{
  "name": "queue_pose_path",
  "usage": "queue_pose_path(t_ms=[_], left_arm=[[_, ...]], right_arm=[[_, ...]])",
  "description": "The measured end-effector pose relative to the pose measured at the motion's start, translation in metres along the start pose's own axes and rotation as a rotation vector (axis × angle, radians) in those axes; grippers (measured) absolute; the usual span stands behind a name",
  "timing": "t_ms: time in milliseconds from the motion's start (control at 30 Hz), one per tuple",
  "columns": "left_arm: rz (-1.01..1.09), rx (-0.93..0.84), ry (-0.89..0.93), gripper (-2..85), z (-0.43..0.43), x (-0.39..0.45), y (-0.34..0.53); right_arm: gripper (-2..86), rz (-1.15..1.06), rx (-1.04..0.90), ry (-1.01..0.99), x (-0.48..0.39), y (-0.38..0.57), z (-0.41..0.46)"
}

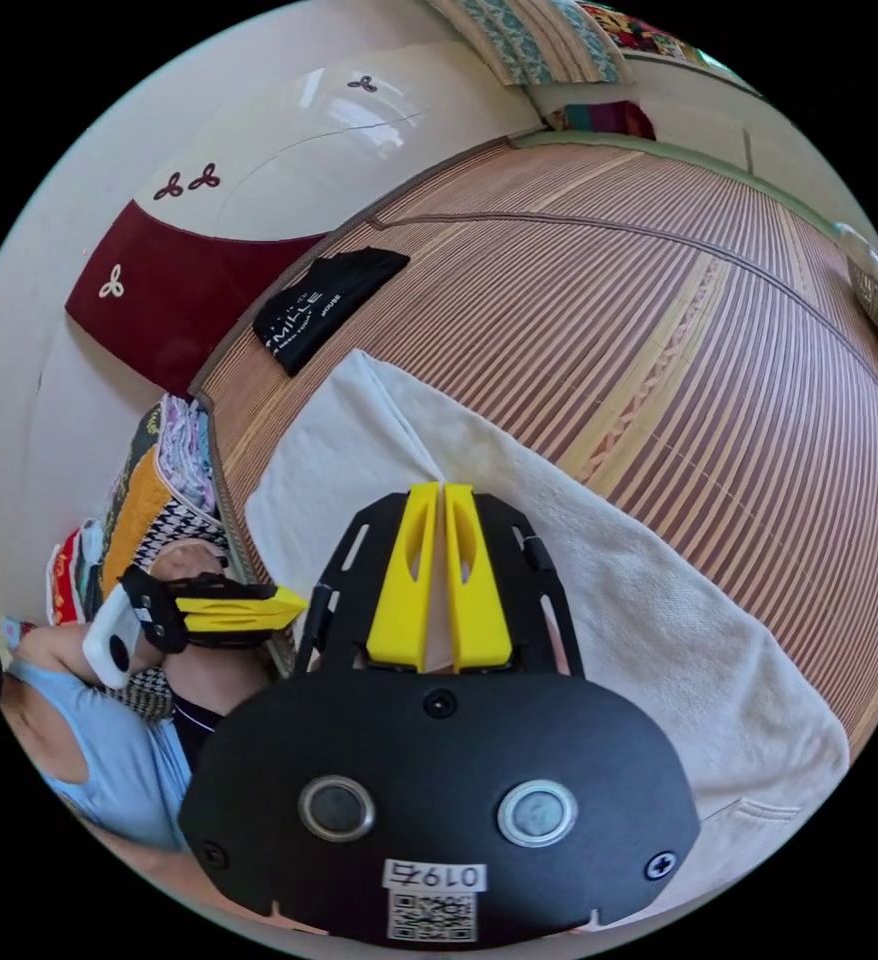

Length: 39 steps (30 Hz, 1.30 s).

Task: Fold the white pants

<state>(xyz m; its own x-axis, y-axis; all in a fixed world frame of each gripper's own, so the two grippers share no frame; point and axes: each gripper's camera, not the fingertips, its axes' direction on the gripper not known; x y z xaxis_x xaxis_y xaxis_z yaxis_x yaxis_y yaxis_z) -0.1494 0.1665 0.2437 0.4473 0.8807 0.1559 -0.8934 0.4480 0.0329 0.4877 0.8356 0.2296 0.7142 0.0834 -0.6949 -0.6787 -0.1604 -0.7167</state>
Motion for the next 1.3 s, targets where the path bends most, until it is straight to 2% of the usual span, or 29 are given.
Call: queue_pose_path(t_ms=[267, 433, 600, 700, 800, 900, 1033, 1133, 1300], left_arm=[[-0.010, 0.000, 0.004, 0.8, -0.002, -0.006, 0.002], [-0.007, 0.001, 0.003, 0.9, -0.003, -0.009, 0.004], [-0.003, 0.000, 0.001, 0.8, -0.004, -0.011, 0.007], [0.003, -0.011, 0.006, 0.8, -0.004, -0.014, 0.008], [0.009, -0.007, -0.014, 0.8, -0.007, -0.015, 0.009], [0.030, 0.010, -0.102, 0.7, -0.020, -0.015, 0.016], [-0.131, 0.071, -0.154, 0.7, -0.043, -0.051, 0.048], [-0.234, 0.035, -0.138, 0.8, -0.039, -0.078, 0.066], [-0.197, -0.076, -0.059, 0.8, -0.018, -0.085, 0.071]], right_arm=[[7.3, -0.078, 0.072, 0.021, -0.033, -0.034, 0.002], [4.7, -0.062, -0.029, 0.027, -0.036, -0.062, 0.035], [-0.4, -0.026, 0.009, 0.010, -0.026, -0.067, 0.032], [-0.5, 0.007, 0.011, 0.047, -0.027, -0.070, 0.044], [0.5, 0.045, 0.019, -0.005, -0.022, -0.072, 0.043], [3.7, 0.041, 0.039, -0.048, -0.021, -0.072, 0.031], [8.5, -0.023, 0.074, -0.081, -0.037, -0.079, 0.021], [11.3, -0.042, 0.093, -0.102, -0.048, -0.092, 0.023], [11.5, -0.075, -0.018, -0.055, -0.069, -0.119, 0.050]])
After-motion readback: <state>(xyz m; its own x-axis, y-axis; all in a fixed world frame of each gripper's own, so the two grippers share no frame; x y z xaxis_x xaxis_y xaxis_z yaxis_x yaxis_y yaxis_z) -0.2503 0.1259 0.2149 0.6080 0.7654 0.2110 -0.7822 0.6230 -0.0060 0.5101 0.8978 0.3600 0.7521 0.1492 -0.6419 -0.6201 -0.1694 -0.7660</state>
